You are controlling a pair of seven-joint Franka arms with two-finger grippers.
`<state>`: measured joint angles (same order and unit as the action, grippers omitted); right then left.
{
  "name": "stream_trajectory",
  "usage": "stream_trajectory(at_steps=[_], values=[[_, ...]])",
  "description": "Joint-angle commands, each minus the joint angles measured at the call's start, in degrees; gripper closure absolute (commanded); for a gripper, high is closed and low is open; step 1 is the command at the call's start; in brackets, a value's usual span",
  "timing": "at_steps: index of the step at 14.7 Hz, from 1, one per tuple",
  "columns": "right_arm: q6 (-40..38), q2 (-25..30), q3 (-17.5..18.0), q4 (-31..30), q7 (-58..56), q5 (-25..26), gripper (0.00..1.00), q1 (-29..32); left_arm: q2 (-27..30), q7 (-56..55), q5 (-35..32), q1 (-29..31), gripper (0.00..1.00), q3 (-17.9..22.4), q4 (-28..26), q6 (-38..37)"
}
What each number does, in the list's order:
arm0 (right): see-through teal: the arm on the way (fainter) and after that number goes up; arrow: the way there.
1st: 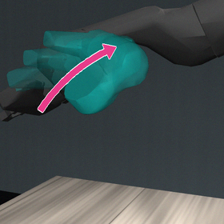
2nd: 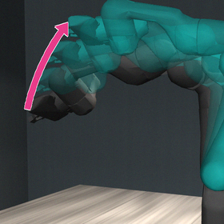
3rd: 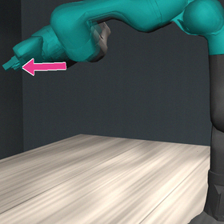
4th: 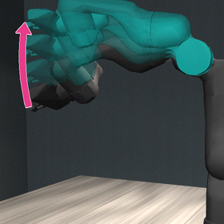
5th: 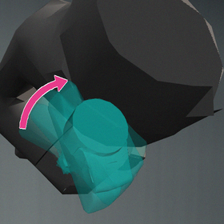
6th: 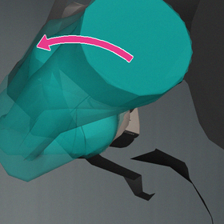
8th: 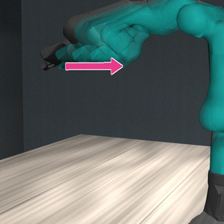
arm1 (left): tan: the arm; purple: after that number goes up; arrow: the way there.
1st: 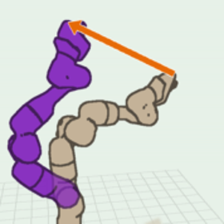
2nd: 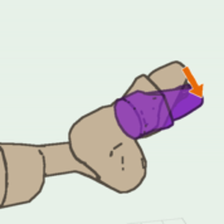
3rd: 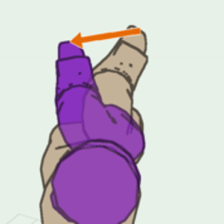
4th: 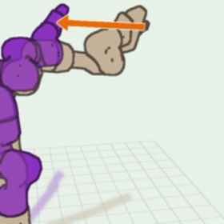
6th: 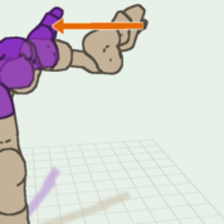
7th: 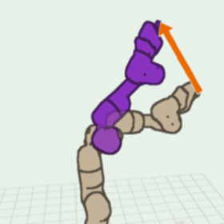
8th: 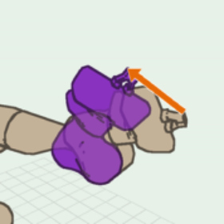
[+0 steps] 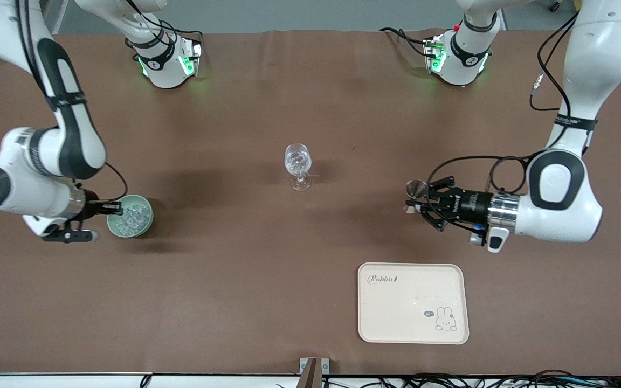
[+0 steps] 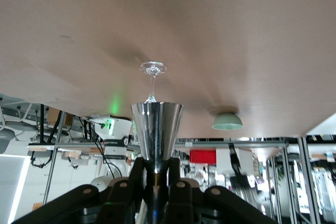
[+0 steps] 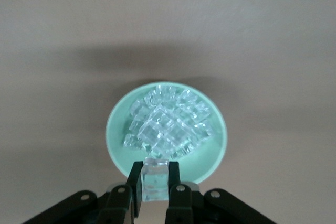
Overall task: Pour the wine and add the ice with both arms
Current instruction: 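Lift the ice with the right gripper while the left gripper carries the jigger, then tilt the silver jigger over the wine glass with the left gripper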
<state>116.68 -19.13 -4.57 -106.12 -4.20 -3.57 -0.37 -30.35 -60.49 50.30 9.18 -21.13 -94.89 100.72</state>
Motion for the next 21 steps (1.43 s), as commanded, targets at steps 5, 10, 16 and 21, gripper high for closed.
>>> stream_trajectory(at_steps=[5,10,16,21], values=[[-10.5,15.2,-2.0,3.8,1.4,-0.3,1.00,1.9,7.4,-15.2,-0.1,-14.0,0.99,0.5,-5.8,10.2],[-28.9,17.1,-1.7,19.6,2.6,-0.1,1.00,3.9,7.8,-28.2,-9.7,-22.1,0.99,0.5,-6.4,17.6],[-33.2,16.8,-1.1,23.6,2.8,2.4,0.99,4.2,7.8,-43.0,-22.2,-29.1,0.99,0.5,-5.7,20.9],[-33.2,16.8,-1.1,23.6,2.9,2.2,1.00,3.8,7.5,-53.5,-31.0,-32.2,0.99,0.5,-4.2,21.0]])
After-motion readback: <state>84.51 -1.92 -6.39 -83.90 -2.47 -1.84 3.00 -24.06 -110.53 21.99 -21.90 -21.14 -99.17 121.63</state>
